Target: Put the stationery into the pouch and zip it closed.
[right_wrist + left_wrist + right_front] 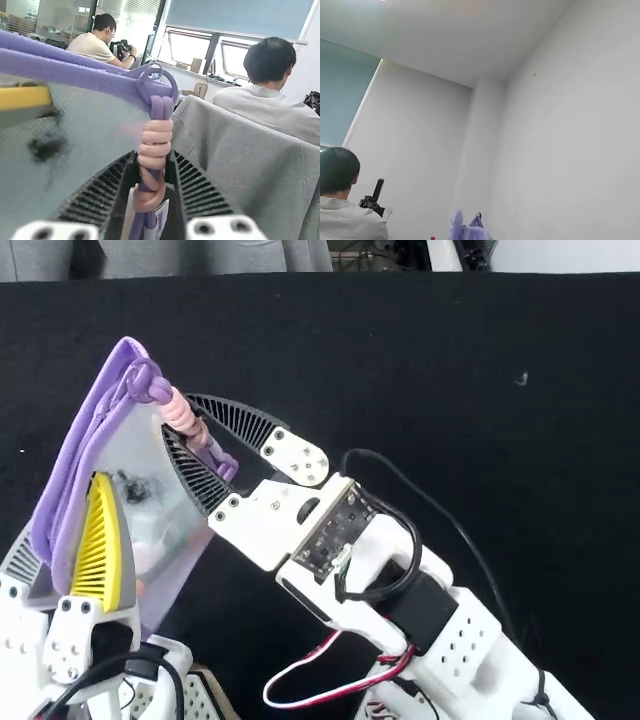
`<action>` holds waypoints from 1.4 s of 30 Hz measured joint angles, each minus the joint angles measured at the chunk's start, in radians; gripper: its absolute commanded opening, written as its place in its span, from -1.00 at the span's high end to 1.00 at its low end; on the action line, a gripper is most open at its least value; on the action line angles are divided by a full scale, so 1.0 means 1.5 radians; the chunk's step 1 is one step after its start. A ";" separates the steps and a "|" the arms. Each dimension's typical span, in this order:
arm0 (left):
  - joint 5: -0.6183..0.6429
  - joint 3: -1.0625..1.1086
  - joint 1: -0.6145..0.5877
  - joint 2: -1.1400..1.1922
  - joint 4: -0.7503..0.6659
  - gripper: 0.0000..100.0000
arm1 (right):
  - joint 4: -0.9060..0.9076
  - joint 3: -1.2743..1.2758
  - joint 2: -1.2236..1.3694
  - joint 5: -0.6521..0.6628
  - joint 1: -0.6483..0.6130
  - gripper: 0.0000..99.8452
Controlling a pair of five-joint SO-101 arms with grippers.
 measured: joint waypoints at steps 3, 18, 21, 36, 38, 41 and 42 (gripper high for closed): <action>0.000 0.000 0.000 0.000 0.000 0.94 | 0.000 0.000 0.000 0.007 0.005 0.98; 0.001 0.003 0.006 0.010 0.000 0.94 | 0.117 -0.154 0.000 0.014 0.213 0.98; 0.001 0.003 0.006 0.011 0.000 0.94 | 0.118 -0.159 0.000 0.014 0.243 0.98; 0.002 0.005 0.007 0.014 0.002 0.94 | 0.055 -0.203 0.146 0.014 0.404 0.98; 0.002 0.005 0.007 0.015 0.004 0.94 | 0.055 -0.227 0.189 0.014 0.417 0.98; 0.002 0.006 0.007 0.015 0.027 0.94 | 0.055 -0.256 0.239 0.013 0.431 0.98; 0.002 0.006 0.007 0.015 0.035 0.94 | 0.055 -0.264 0.255 0.013 0.436 0.98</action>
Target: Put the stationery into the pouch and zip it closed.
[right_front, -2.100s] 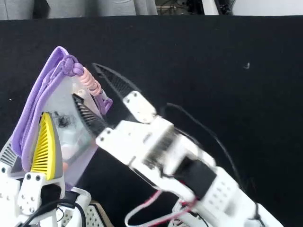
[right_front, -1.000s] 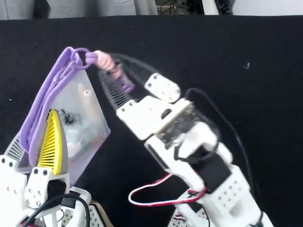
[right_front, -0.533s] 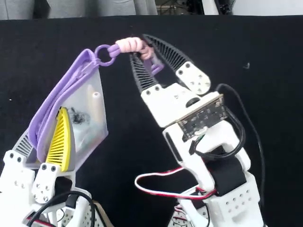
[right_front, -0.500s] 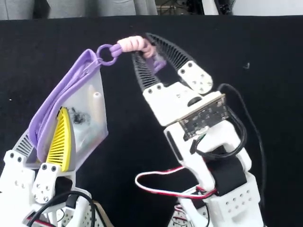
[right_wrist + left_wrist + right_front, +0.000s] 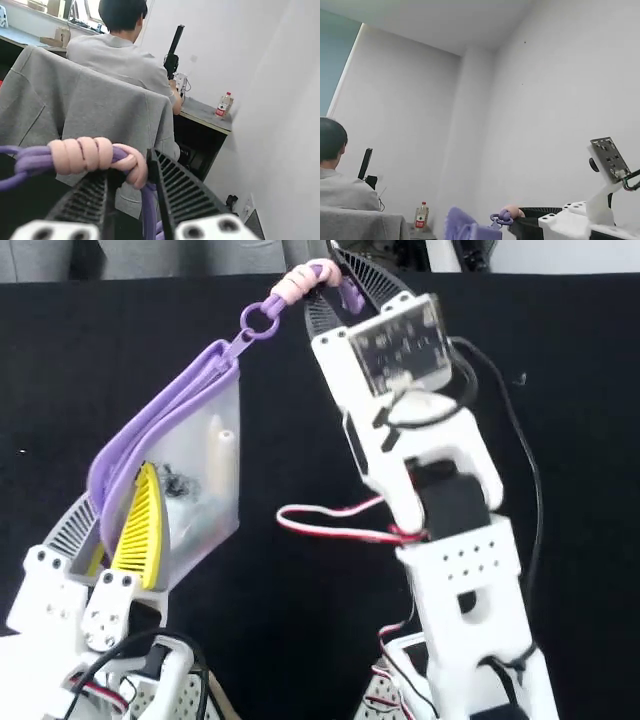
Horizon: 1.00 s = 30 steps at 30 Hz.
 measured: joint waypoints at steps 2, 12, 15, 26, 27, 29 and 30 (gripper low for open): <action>0.000 0.000 0.000 0.001 0.005 0.94 | 0.000 -0.011 0.020 -0.001 0.007 0.98; 0.000 0.000 0.000 0.001 0.005 0.94 | 0.000 -0.027 0.046 -0.001 0.031 0.98; 0.000 0.000 0.000 0.001 0.006 0.94 | -0.006 -0.027 0.047 -0.001 0.051 0.98; -0.001 -0.023 -0.006 -0.015 0.005 0.94 | -0.016 -0.076 0.179 -0.004 0.157 0.98; -0.001 -0.023 -0.006 -0.015 0.005 0.94 | -0.016 -0.076 0.178 -0.004 0.148 0.98; -0.001 -0.021 -0.007 -0.015 0.005 0.94 | -0.004 -0.078 0.174 -0.003 0.136 0.98; -0.001 -0.021 -0.007 -0.015 0.005 0.94 | 0.003 -0.078 0.170 -0.003 0.134 0.98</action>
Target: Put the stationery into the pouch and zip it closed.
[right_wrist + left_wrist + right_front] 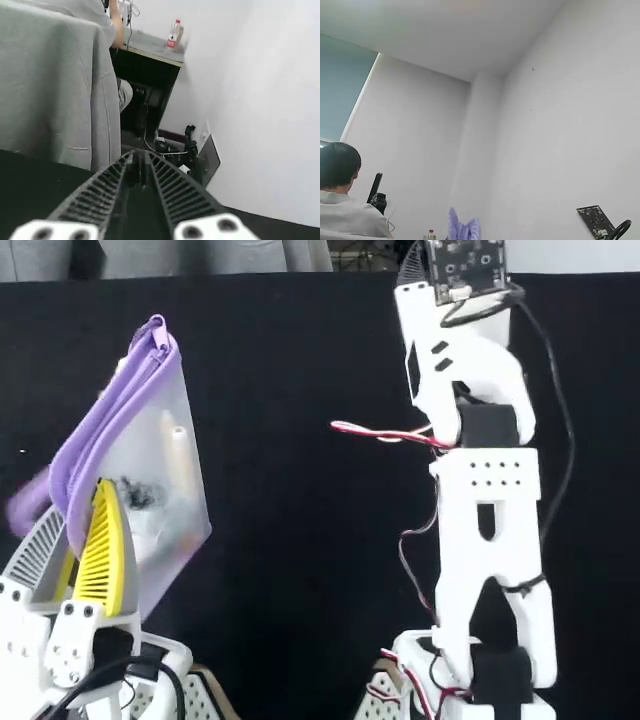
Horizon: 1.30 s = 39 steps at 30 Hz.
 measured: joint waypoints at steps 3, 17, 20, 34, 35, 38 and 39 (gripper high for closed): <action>0.000 0.012 0.000 0.000 0.000 0.94 | 0.016 0.000 -0.031 -0.001 0.000 0.97; -0.055 0.284 0.157 0.001 -0.150 0.94 | 0.104 0.000 -0.200 0.000 -0.002 0.97; -0.060 0.339 0.170 0.001 -0.199 0.93 | 0.111 0.000 -0.217 0.001 -0.002 0.97; -0.066 0.242 0.087 0.455 -0.220 0.48 | 0.120 0.000 -0.237 0.001 -0.002 0.97; -0.066 0.221 0.086 0.509 -0.210 0.47 | 0.120 0.000 -0.237 0.001 -0.002 0.97; -0.059 0.148 0.088 0.629 -0.183 0.46 | 0.120 0.000 -0.238 0.001 -0.002 0.97; -0.051 0.122 0.085 0.659 -0.178 0.46 | 0.120 0.000 -0.238 0.001 -0.002 0.97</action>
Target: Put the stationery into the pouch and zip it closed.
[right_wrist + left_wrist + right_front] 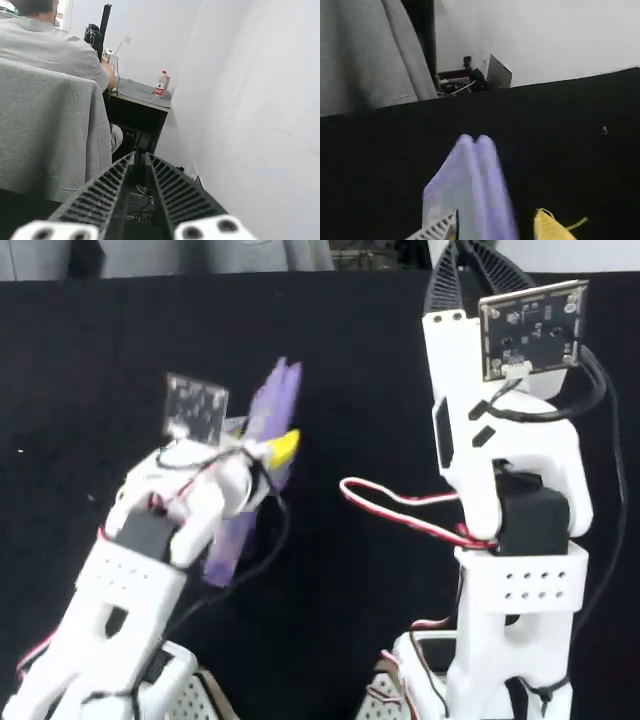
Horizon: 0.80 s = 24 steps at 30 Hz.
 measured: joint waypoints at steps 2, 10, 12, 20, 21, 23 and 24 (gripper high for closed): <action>0.013 -0.044 -0.008 0.049 0.005 0.46 | 0.000 0.000 0.000 0.000 0.000 0.97; 0.019 -0.177 -0.087 0.113 0.024 0.47 | 0.000 0.000 0.000 0.000 0.000 0.97; 0.019 -0.207 -0.107 0.103 0.059 0.50 | 0.000 0.000 0.000 0.000 0.000 0.97; 0.019 -0.289 -0.114 -0.080 0.186 0.95 | 0.000 0.000 -0.007 0.000 0.000 0.97; 0.019 -0.289 -0.116 -0.113 0.191 0.94 | 0.000 0.000 -0.014 0.000 0.000 0.97; 0.019 -0.289 -0.118 -0.183 0.195 0.94 | 0.000 0.000 -0.036 0.000 0.000 0.97; 0.019 -0.289 -0.118 -0.220 0.195 0.94 | 0.000 0.000 -0.049 0.000 0.000 0.97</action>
